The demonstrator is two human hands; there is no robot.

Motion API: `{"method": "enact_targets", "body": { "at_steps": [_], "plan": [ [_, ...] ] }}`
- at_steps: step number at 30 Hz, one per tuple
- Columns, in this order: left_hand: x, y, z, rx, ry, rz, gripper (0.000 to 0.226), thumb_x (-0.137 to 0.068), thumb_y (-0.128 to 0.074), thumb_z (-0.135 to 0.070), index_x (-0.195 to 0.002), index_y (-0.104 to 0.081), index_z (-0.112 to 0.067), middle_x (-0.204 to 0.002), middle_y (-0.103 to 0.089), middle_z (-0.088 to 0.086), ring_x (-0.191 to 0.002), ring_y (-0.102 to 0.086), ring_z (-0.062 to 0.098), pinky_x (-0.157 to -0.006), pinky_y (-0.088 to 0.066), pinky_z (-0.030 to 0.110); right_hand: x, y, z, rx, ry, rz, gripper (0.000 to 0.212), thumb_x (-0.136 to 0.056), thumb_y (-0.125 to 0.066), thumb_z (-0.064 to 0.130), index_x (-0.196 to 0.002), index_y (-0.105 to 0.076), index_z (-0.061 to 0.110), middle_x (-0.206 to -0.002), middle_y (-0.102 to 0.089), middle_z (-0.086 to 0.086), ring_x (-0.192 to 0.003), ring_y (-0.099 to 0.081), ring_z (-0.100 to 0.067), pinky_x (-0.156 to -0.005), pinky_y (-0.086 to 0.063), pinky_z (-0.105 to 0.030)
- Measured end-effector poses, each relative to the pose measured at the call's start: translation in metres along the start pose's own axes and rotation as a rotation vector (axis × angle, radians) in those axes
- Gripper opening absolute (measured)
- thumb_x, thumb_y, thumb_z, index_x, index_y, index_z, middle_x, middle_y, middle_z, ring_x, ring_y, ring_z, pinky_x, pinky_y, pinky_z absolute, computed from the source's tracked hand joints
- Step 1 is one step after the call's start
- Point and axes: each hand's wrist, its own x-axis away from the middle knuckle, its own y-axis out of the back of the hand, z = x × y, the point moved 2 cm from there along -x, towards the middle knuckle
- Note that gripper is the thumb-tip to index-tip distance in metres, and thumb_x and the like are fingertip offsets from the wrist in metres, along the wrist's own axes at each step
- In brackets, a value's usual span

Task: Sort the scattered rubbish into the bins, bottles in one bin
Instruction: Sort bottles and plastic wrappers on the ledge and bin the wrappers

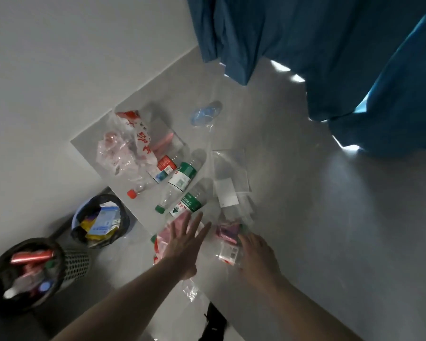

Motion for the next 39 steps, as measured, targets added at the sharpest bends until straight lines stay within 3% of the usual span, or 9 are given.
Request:
{"method": "enact_targets", "body": {
  "at_steps": [4,11,15,20,25,28,32,35,39],
  "plan": [
    [-0.019,-0.026,0.008,0.041,0.010,-0.059,0.135,-0.070,-0.085,-0.035,-0.156,0.019,-0.040,-0.160,0.036,0.002,-0.146,0.034,0.034,-0.114,0.011,0.072,0.004,-0.029,-0.025,0.064,-0.015,-0.073,0.055,-0.067,-0.081,0.028,-0.118,-0.060,0.028,-0.109,-0.063,0.002,-0.101,-0.065,-0.024,-0.080,-0.055,-0.041],
    [-0.034,-0.038,0.008,0.131,-0.051,-0.235,0.118,-0.077,-0.081,-0.018,-0.160,0.001,-0.037,-0.169,0.007,0.003,-0.154,0.014,0.035,-0.120,-0.005,0.064,0.039,-0.032,-0.097,0.141,-0.163,-0.090,0.073,-0.042,-0.088,0.019,-0.112,-0.067,0.016,-0.099,-0.067,-0.007,-0.087,-0.070,-0.032,-0.070,-0.058,-0.042],
    [-0.046,-0.034,-0.004,0.175,-0.059,-0.274,0.101,-0.087,-0.068,-0.007,-0.160,-0.006,-0.038,-0.169,0.005,-0.001,-0.153,0.013,0.030,-0.116,0.007,0.053,0.028,-0.018,-0.102,0.062,-0.168,-0.125,0.096,-0.049,-0.088,0.045,-0.134,-0.053,0.017,-0.124,-0.063,-0.007,-0.108,-0.065,-0.029,-0.086,-0.057,-0.042],
    [-0.058,-0.026,-0.023,0.320,-0.086,-0.299,0.095,-0.086,-0.055,0.010,-0.159,-0.016,-0.037,-0.168,-0.009,-0.006,-0.155,-0.010,0.026,-0.122,-0.027,0.051,-0.023,0.008,-0.055,-0.087,0.002,-0.248,0.119,-0.056,-0.075,0.067,-0.155,-0.030,0.020,-0.157,-0.037,-0.006,-0.142,-0.038,-0.026,-0.110,-0.043,-0.040],
    [-0.065,-0.005,-0.045,0.370,-0.278,-0.417,0.083,-0.081,-0.057,0.009,-0.152,-0.041,-0.030,-0.162,-0.034,-0.005,-0.146,-0.037,0.023,-0.116,-0.037,0.039,-0.058,0.001,-0.035,-0.039,0.065,-0.218,0.124,-0.058,-0.076,0.068,-0.159,-0.015,0.030,-0.165,-0.020,-0.002,-0.147,-0.027,-0.026,-0.118,-0.032,-0.043],
    [-0.062,0.008,-0.051,0.232,-0.421,-0.488,0.066,-0.069,-0.059,-0.008,-0.130,-0.065,-0.032,-0.139,-0.061,-0.011,-0.114,-0.065,0.010,-0.093,-0.041,0.020,-0.061,-0.011,-0.043,-0.018,0.091,-0.299,0.101,-0.068,-0.075,0.056,-0.154,-0.034,0.023,-0.157,-0.036,-0.005,-0.142,-0.038,-0.029,-0.118,-0.030,-0.047],
    [-0.070,-0.001,-0.058,0.199,-0.591,-0.411,0.063,-0.084,-0.048,-0.001,-0.141,-0.048,-0.029,-0.151,-0.045,-0.007,-0.122,-0.057,0.020,-0.086,-0.057,0.037,-0.054,-0.005,-0.058,-0.134,0.085,-0.408,0.076,-0.066,-0.077,0.013,-0.139,-0.057,0.023,-0.145,-0.054,0.002,-0.132,-0.052,-0.026,-0.111,-0.041,-0.049],
    [-0.057,0.006,-0.061,0.271,-0.563,-0.468,0.062,-0.082,-0.072,-0.014,-0.139,-0.054,-0.027,-0.146,-0.050,-0.003,-0.120,-0.058,0.019,-0.089,-0.055,0.030,-0.047,0.010,-0.068,-0.183,0.044,-0.417,0.073,-0.056,-0.071,-0.003,-0.124,-0.068,0.024,-0.131,-0.065,0.005,-0.120,-0.060,-0.028,-0.100,-0.050,-0.047],
    [-0.018,0.001,-0.040,0.417,-0.310,-0.484,0.075,-0.077,-0.068,-0.045,-0.146,-0.042,-0.028,-0.150,-0.041,-0.004,-0.133,-0.047,0.020,-0.106,-0.041,0.042,-0.032,0.030,-0.082,-0.199,-0.007,-0.415,0.072,-0.057,-0.070,-0.004,-0.122,-0.070,0.029,-0.131,-0.065,0.012,-0.116,-0.061,-0.023,-0.096,-0.052,-0.036]
  ]
}}
